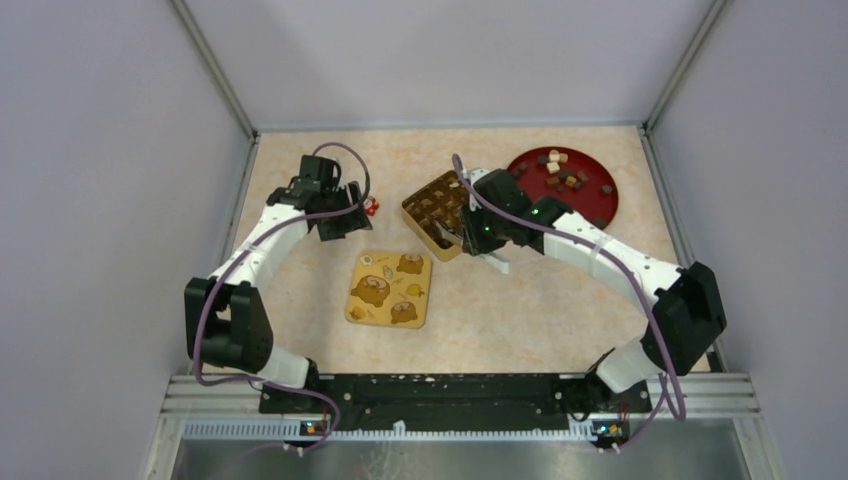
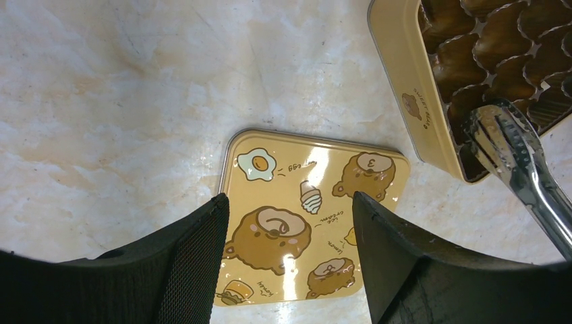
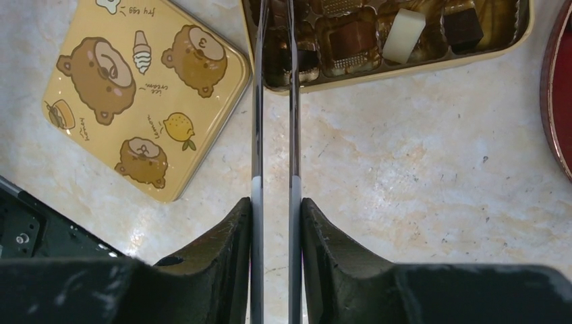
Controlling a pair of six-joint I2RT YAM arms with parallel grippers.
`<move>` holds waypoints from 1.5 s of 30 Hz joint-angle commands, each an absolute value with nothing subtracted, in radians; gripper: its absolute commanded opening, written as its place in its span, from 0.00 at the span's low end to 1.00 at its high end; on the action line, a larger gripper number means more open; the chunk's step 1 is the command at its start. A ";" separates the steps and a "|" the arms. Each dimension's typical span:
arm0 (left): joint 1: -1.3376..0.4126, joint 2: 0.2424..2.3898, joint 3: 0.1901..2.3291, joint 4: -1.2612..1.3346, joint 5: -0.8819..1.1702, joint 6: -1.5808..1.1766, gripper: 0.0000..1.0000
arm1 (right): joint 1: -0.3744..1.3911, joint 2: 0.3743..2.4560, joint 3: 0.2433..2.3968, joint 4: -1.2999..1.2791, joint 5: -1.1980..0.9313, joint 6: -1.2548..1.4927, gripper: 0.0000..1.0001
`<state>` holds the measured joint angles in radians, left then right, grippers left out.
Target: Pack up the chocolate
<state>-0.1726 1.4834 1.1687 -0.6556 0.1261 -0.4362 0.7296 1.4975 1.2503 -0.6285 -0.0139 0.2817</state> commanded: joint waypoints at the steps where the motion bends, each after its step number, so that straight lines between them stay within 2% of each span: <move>1: -0.169 1.451 1.171 -0.639 0.128 -0.438 0.73 | 0.737 1.436 1.314 -0.594 -0.003 0.287 0.22; 5: -0.169 1.454 1.170 -0.639 0.126 -0.434 0.73 | 0.736 1.398 1.354 -0.590 0.036 0.279 0.03; 9: -0.169 1.460 1.171 -0.635 0.133 -0.434 0.72 | 0.706 1.361 1.357 -0.583 0.118 0.269 0.02; 13: -0.169 1.459 1.169 -0.635 0.131 -0.430 0.72 | 0.569 1.317 1.300 -0.579 0.134 0.280 0.02; 19: -0.169 1.457 1.165 -0.635 0.124 -0.421 0.72 | 0.367 1.239 1.168 -0.565 0.175 0.288 0.05; 23: -0.169 1.464 1.169 -0.632 0.136 -0.423 0.72 | 0.265 1.228 1.097 -0.550 0.128 0.291 0.06; 30: -0.169 1.468 1.164 -0.625 0.144 -0.427 0.72 | 0.262 1.304 1.074 -0.520 0.006 0.276 0.17; 34: -0.169 1.464 1.164 -0.628 0.138 -0.423 0.72 | 0.261 1.318 1.068 -0.481 0.005 0.285 0.28; 45: -0.169 1.464 1.173 -0.634 0.125 -0.427 0.72 | 0.261 1.394 1.093 -0.445 -0.046 0.275 0.34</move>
